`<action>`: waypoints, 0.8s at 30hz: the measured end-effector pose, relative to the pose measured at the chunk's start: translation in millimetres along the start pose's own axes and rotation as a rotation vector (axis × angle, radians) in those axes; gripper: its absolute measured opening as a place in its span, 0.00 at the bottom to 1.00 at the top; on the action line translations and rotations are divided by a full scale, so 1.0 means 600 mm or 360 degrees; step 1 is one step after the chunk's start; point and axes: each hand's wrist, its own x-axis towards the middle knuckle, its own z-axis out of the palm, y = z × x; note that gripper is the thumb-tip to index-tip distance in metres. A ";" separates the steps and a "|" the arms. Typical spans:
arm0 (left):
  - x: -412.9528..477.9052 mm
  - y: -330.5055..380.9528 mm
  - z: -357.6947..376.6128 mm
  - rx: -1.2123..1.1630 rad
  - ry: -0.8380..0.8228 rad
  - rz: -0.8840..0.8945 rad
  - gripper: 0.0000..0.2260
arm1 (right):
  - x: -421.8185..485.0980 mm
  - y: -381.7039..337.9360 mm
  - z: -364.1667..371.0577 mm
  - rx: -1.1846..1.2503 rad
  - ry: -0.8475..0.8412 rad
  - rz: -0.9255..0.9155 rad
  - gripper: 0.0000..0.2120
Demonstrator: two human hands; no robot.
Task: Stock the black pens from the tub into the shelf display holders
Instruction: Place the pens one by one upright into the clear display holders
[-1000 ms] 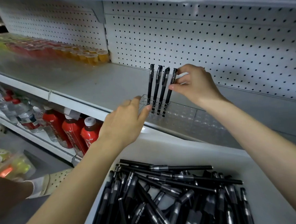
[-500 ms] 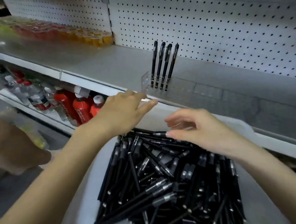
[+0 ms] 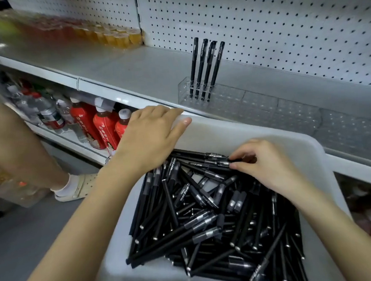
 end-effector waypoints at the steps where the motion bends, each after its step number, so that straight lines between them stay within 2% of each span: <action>1: 0.001 0.001 0.000 -0.0017 0.0006 -0.0005 0.34 | 0.000 0.000 0.001 0.0015 -0.0014 0.0002 0.05; 7: 0.001 0.004 0.001 -0.0033 0.0022 -0.0005 0.34 | -0.003 0.002 0.003 0.0015 -0.0069 0.0033 0.09; 11: 0.002 0.003 0.002 -0.0043 0.0027 0.0000 0.33 | -0.004 0.002 0.006 -0.0008 -0.0152 0.0078 0.06; 16: 0.003 0.003 0.002 -0.0060 0.0022 -0.0002 0.33 | -0.004 0.002 0.007 -0.0004 -0.0233 0.0111 0.08; 20: 0.003 0.004 0.001 -0.0052 0.0004 -0.0007 0.33 | -0.003 0.006 0.010 0.0177 -0.0211 0.0134 0.13; 24: 0.004 0.004 -0.001 -0.0006 -0.0017 -0.0005 0.34 | 0.000 -0.007 -0.004 0.0466 -0.0181 0.0150 0.14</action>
